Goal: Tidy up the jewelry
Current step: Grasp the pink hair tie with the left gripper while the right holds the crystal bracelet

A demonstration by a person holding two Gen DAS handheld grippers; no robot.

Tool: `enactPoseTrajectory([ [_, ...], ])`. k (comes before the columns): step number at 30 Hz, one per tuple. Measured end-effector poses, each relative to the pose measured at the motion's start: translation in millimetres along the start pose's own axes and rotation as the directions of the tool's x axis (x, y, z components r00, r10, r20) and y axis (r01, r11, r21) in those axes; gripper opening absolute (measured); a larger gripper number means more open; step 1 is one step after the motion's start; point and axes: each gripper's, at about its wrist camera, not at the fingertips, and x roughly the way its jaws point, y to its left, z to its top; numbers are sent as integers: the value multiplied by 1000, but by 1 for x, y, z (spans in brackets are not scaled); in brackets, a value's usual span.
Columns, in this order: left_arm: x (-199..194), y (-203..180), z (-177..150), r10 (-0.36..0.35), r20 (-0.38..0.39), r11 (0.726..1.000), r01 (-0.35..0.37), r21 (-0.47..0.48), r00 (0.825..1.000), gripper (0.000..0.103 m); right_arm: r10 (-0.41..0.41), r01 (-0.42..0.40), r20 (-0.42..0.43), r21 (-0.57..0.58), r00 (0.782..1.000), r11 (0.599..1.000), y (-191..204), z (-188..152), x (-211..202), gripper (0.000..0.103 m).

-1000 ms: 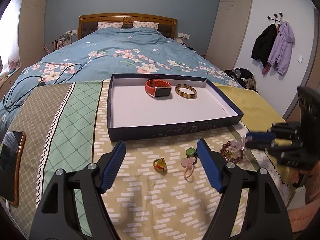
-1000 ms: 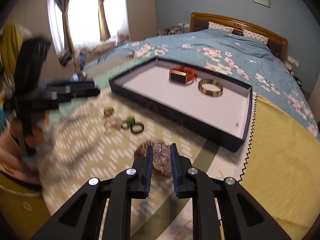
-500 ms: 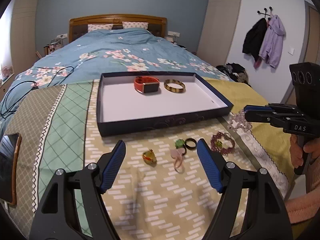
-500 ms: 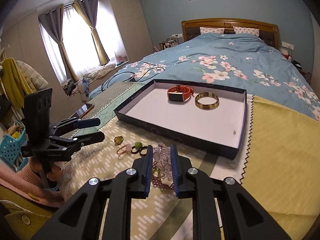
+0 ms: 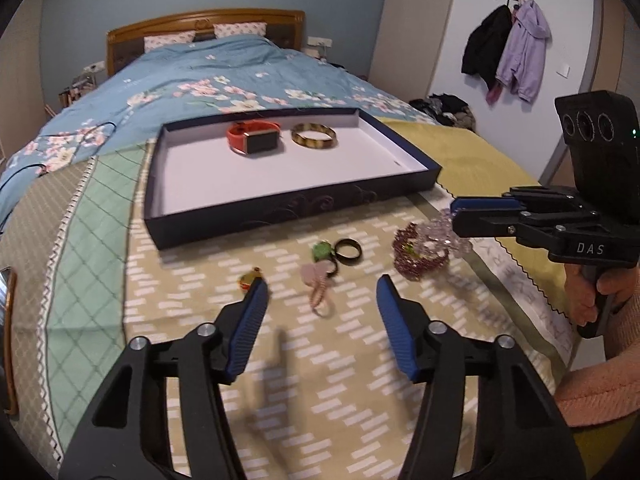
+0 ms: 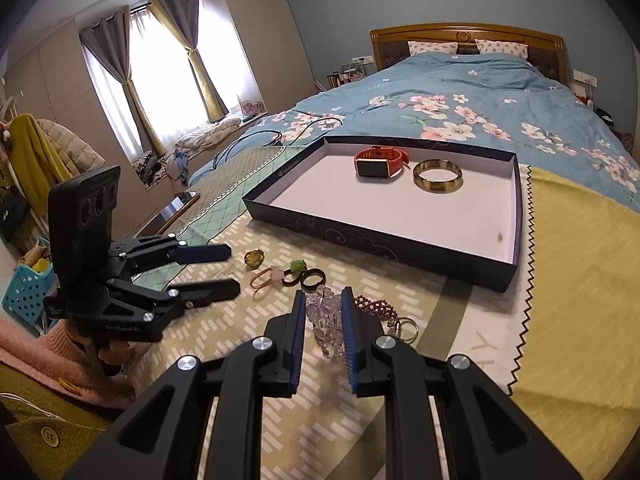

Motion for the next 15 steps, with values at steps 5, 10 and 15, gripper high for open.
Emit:
enactPoseTrajectory([
  [5,15,-5,4,-34,-44,999,34,-11,998,42,5,-5,1,10,1000,1000,-1,-1,1,16],
  [10,29,-2,10,-21,-73,999,19,-35,997,41,11,-12,7,19,1000,1000,-3,-2,1,16],
  [15,42,6,14,-27,-103,997,19,-74,994,33,19,-20,7,27,1000,999,-5,-3,3,16],
])
